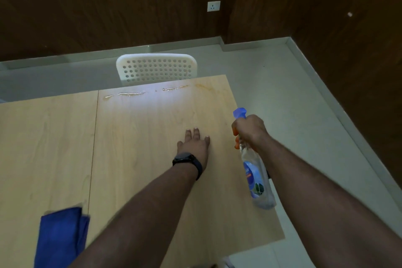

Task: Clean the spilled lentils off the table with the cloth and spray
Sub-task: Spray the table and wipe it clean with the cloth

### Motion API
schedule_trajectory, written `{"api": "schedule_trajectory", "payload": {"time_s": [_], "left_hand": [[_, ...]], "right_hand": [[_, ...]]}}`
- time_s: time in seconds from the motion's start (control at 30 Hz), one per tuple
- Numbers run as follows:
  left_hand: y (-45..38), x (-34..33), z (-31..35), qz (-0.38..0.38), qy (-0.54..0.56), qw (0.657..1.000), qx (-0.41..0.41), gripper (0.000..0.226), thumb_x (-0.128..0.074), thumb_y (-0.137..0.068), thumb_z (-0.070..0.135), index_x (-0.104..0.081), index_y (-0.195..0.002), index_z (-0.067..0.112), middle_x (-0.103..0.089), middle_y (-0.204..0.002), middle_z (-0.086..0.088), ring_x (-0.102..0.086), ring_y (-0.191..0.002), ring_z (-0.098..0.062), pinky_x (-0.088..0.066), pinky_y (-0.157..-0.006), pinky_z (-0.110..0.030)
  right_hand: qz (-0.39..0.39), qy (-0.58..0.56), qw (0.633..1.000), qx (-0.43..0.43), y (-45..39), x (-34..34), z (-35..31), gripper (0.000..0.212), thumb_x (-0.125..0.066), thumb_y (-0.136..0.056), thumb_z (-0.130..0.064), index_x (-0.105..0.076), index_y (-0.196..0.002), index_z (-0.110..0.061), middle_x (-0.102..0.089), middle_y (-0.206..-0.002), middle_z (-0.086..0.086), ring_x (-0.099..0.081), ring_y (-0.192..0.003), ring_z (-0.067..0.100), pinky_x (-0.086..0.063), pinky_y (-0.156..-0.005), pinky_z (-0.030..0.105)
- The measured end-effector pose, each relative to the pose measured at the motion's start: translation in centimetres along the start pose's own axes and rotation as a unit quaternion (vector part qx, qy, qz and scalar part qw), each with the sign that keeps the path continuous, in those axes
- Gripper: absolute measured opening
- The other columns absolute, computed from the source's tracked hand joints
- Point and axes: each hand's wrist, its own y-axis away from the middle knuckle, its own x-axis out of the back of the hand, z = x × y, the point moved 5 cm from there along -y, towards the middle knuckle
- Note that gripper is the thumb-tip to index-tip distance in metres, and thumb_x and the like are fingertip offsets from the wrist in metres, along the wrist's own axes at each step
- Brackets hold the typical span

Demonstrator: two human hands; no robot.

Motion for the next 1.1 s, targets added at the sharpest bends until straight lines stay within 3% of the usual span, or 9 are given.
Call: {"api": "schedule_trajectory", "payload": {"time_s": [0.1, 0.2, 0.37, 0.53, 0.77, 0.87, 0.97, 1.1], "left_hand": [[2.1, -2.2, 1.4, 0.000, 0.005, 1.000, 0.003, 0.072, -0.040, -0.105, 0.011, -0.005, -0.167, 0.025, 0.015, -0.173, -0.011, 0.010, -0.159, -0.036, -0.016, -0.126, -0.059], [3.8, -3.9, 2.3, -0.006, 0.033, 0.999, 0.005, 0.085, -0.055, -0.099, 0.020, -0.004, -0.167, 0.024, 0.017, -0.173, -0.011, 0.011, -0.159, -0.035, -0.013, -0.127, -0.057], [7.4, -7.1, 4.5, -0.001, 0.035, 0.999, -0.015, 0.100, -0.069, -0.092, 0.049, -0.008, -0.166, 0.025, 0.014, -0.173, -0.010, 0.008, -0.160, -0.033, -0.015, -0.128, -0.054], [11.5, -10.3, 6.4, 0.003, 0.038, 0.999, -0.024, 0.105, -0.072, -0.089, 0.053, -0.008, -0.166, 0.023, 0.014, -0.173, -0.011, 0.008, -0.160, -0.032, -0.015, -0.128, -0.053], [15.3, -12.7, 6.4, 0.020, 0.050, 0.998, -0.014, 0.097, -0.065, -0.094, 0.056, -0.008, -0.166, 0.023, 0.013, -0.173, -0.011, 0.008, -0.160, -0.031, -0.013, -0.128, -0.051], [16.7, -13.2, 5.3, 0.023, 0.054, 0.998, -0.007, 0.094, -0.064, -0.097, 0.051, -0.007, -0.167, 0.023, 0.013, -0.173, -0.010, 0.008, -0.160, -0.031, -0.013, -0.128, -0.051], [18.4, -13.8, 3.1, 0.029, 0.062, 0.998, 0.012, 0.092, -0.063, -0.098, 0.048, -0.006, -0.167, 0.022, 0.013, -0.174, -0.009, 0.008, -0.160, -0.030, -0.013, -0.128, -0.051], [19.9, -14.4, -0.6, 0.037, 0.080, 0.995, 0.039, 0.094, -0.064, -0.098, 0.047, -0.004, -0.166, 0.022, 0.012, -0.174, -0.009, 0.007, -0.160, -0.030, -0.014, -0.128, -0.050]], "right_hand": [[-0.007, 0.006, 1.000, -0.018, 2.4, 0.4, 3.5, 0.023, -0.060, -0.068, 0.000, -0.067, -0.087, 0.010, -0.066, -0.064, 0.022, -0.065, -0.047, 0.034, -0.062, -0.054, 0.047], [-0.014, 0.007, 1.000, -0.019, 4.5, 1.0, 6.9, 0.024, -0.060, -0.069, -0.001, -0.069, -0.088, 0.011, -0.066, -0.065, 0.020, -0.064, -0.048, 0.031, -0.063, -0.054, 0.048], [-0.025, 0.034, 0.998, -0.038, 8.3, 2.0, 11.7, 0.024, -0.060, -0.069, -0.005, -0.068, -0.087, 0.008, -0.067, -0.061, 0.017, -0.067, -0.045, 0.030, -0.064, -0.062, 0.059], [-0.025, 0.046, 0.998, -0.038, 12.6, 3.4, 15.7, 0.024, -0.058, -0.073, -0.003, -0.067, -0.092, 0.008, -0.067, -0.072, 0.018, -0.067, -0.046, 0.031, -0.058, -0.053, 0.039], [-0.033, 0.098, 0.993, -0.048, 16.8, 3.3, 20.8, 0.020, -0.055, -0.073, -0.007, -0.064, -0.087, 0.003, -0.069, -0.076, 0.019, -0.069, -0.046, 0.030, -0.064, -0.064, 0.055], [-0.067, 0.122, 0.990, -0.029, 18.3, 1.8, 21.7, 0.014, -0.052, -0.073, -0.007, -0.062, -0.080, 0.001, -0.067, -0.072, 0.018, -0.067, -0.045, 0.030, -0.063, -0.061, 0.047], [-0.099, 0.150, 0.984, -0.011, 20.1, -1.1, 21.5, 0.022, -0.052, -0.072, -0.010, -0.065, -0.081, 0.005, -0.069, -0.069, 0.020, -0.069, -0.047, 0.033, -0.062, -0.057, 0.047], [-0.133, 0.193, 0.971, 0.039, 22.0, -5.4, 19.2, 0.019, -0.053, -0.075, -0.012, -0.067, -0.077, 0.002, -0.069, -0.065, 0.015, -0.066, -0.046, 0.026, -0.047, -0.043, 0.027]]}}
